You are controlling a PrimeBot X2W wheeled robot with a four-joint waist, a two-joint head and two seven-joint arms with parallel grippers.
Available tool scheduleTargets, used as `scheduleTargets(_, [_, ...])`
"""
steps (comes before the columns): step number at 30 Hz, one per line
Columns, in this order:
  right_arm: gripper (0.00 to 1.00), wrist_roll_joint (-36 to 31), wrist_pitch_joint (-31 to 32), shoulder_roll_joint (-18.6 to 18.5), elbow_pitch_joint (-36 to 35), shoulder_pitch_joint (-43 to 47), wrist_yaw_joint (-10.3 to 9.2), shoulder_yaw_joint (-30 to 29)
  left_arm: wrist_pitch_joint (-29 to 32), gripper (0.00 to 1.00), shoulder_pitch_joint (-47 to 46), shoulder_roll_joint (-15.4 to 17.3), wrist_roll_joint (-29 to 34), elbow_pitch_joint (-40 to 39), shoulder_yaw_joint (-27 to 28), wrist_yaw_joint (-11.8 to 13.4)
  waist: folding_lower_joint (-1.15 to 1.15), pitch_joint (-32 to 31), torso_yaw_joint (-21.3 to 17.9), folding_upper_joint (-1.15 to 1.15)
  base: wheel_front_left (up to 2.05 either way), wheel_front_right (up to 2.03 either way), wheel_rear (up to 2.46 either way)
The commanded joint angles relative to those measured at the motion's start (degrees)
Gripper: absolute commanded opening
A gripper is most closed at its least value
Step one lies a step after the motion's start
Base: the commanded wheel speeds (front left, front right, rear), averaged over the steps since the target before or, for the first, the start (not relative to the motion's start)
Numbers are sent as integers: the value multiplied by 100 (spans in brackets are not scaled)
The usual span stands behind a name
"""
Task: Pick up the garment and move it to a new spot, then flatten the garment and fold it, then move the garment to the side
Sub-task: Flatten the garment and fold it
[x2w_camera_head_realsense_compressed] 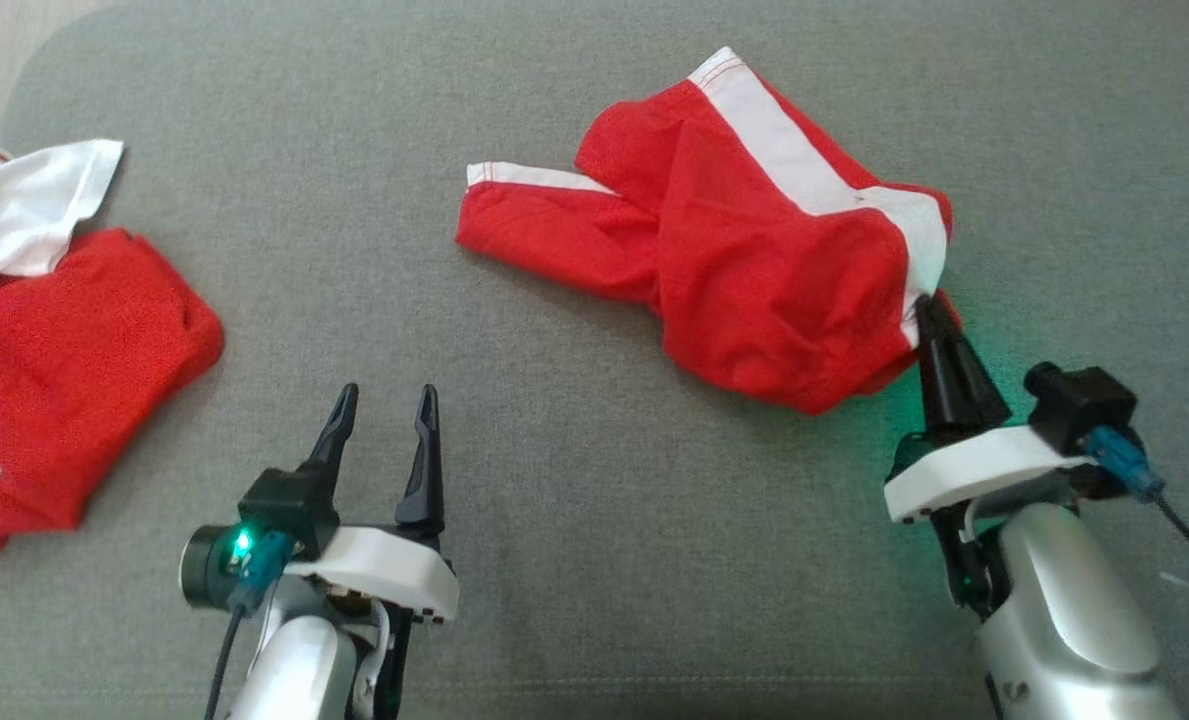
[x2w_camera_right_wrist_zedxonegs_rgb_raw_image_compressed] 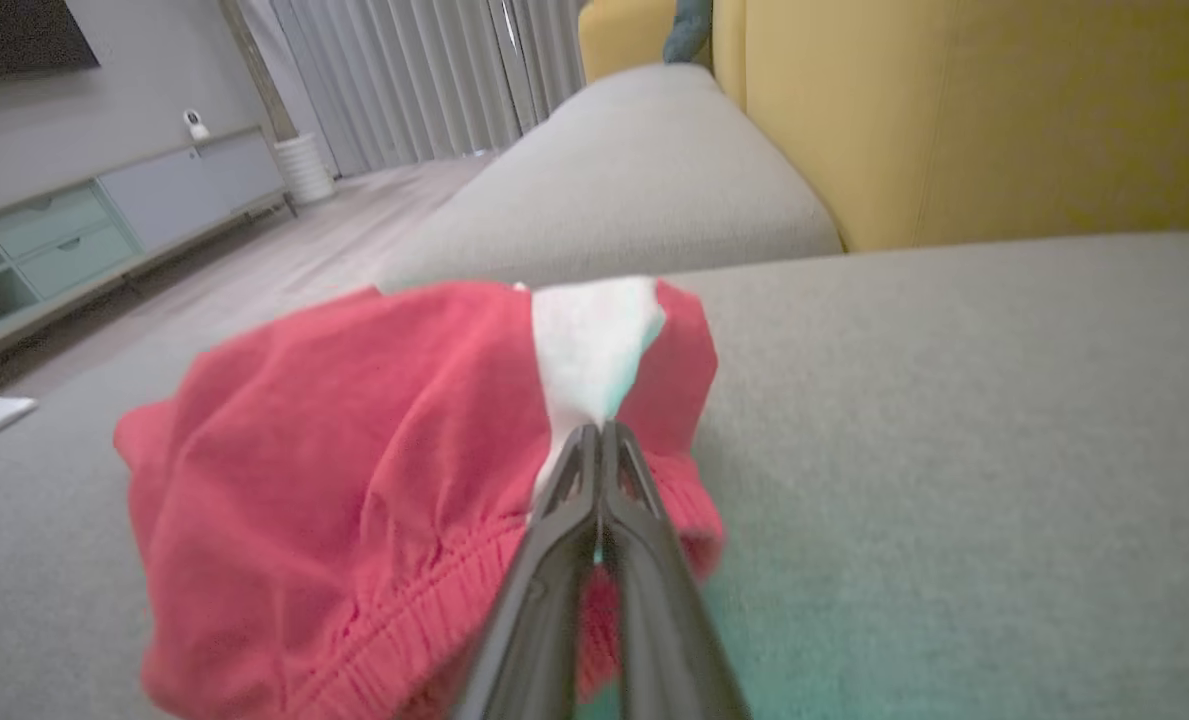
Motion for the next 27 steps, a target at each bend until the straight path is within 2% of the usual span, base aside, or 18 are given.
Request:
scheduleTargets(1, [0,36,-36,28,-309,67,42,75,-70,100,-119,14,-31,-155,172,10,0,-43,-31,0,0,0,0])
scheduleTargets(6, [0,-59,-36,-38,-985,-65,42,26,-70,100,-65,14,-63,-155,154,-14,0,-129,-71,0,0,0,0])
scheduleTargets(10, [0,-149,-36,-452,-1214,-718,42,375,-70,100,-91,14,-103,-116,57,-54,0,-190,21,0,0,0,0])
scheduleTargets(12, [0,-199,-36,-800,-1179,-1469,42,835,-70,100,-140,14,-154,-82,-92,-88,0,-242,229,0,0,0,0])
scheduleTargets(16, [0,-161,-36,-1087,-980,-2583,42,1675,-70,100,-157,14,-288,-90,-275,-55,0,-315,641,0,0,0,0])
scheduleTargets(22, [0,151,-36,-971,-687,-3944,42,2908,-70,100,-19,14,-485,-75,-469,40,0,-456,1153,0,0,0,0])
scheduleTargets(27, [0,489,-36,-944,-720,-4268,42,3443,-70,100,88,14,-536,-83,-494,91,0,-476,1226,0,0,0,0])
